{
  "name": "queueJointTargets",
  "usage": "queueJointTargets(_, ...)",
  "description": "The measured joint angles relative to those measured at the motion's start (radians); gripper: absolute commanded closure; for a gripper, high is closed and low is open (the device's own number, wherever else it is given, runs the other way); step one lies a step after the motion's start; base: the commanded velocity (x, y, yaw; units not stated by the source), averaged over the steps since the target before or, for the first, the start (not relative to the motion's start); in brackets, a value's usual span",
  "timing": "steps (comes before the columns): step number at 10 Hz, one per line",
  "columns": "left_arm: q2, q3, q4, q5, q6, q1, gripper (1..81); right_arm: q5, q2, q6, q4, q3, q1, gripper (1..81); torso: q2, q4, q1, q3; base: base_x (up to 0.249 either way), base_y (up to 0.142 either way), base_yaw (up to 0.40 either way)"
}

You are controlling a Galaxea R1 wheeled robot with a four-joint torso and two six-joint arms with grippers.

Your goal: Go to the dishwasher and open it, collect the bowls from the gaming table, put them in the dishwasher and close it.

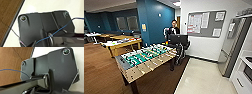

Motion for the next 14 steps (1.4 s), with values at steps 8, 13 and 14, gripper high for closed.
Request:
queueJointTargets(8,0.002,0.0,0.0,0.001,0.0,0.001,1.0,-0.001,0.015,0.0,0.0,-0.017,-0.003,1.0,0.0,0.0,0.0,0.0,0.0,0.0,0.372)
queueJointTargets(13,0.002,-0.005,0.0,0.003,0.0,0.006,1.0,-0.002,0.016,0.0,-0.004,-0.023,-0.007,1.0,0.0,0.0,0.0,0.0,0.0,0.0,0.372)
queueJointTargets(14,0.003,-0.005,0.0,0.003,0.0,0.005,1.0,-0.001,0.017,0.0,-0.004,-0.023,-0.006,1.0,0.0,0.0,0.0,0.0,0.0,0.0,0.372)
